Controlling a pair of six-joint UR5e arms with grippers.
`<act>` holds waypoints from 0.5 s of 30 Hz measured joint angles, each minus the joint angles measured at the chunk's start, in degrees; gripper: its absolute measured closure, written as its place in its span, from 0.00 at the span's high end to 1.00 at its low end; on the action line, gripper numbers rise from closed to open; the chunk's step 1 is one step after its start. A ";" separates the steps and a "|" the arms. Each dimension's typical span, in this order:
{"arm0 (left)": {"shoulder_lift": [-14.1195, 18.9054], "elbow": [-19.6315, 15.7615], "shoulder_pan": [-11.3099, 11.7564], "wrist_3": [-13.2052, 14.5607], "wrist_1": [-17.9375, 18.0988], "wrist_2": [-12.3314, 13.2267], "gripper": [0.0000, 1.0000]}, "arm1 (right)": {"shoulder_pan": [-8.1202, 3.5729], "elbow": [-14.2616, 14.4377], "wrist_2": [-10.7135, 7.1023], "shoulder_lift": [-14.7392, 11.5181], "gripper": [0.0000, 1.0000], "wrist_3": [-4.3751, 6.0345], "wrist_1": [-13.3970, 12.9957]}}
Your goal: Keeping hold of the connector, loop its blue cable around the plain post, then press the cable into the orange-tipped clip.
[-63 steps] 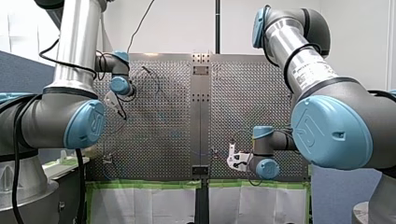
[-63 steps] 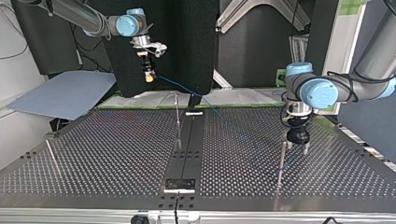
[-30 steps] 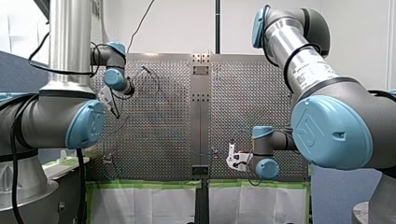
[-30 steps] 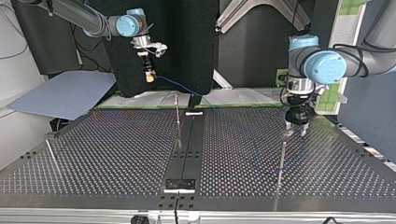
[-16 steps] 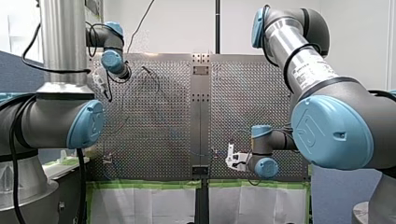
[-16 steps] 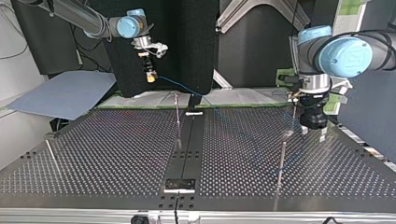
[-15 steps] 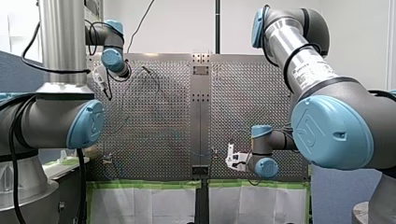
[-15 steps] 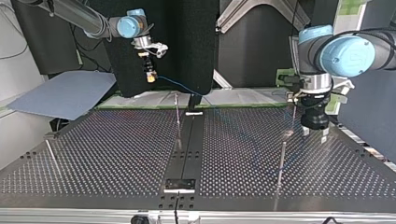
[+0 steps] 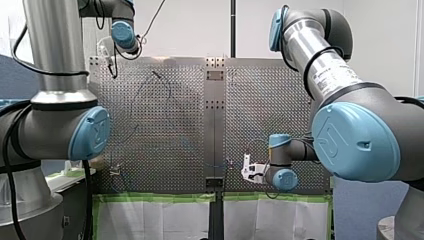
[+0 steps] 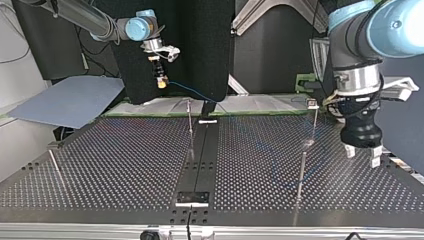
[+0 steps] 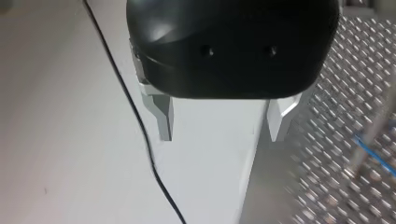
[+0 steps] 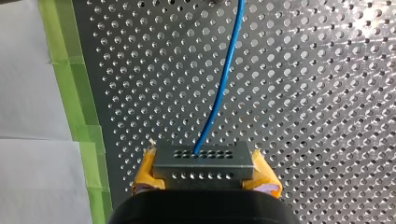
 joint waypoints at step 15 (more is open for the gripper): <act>-2.10 7.92 -7.67 7.90 -7.93 -5.57 1.00 | 0.09 0.02 0.00 0.00 0.00 0.12 0.21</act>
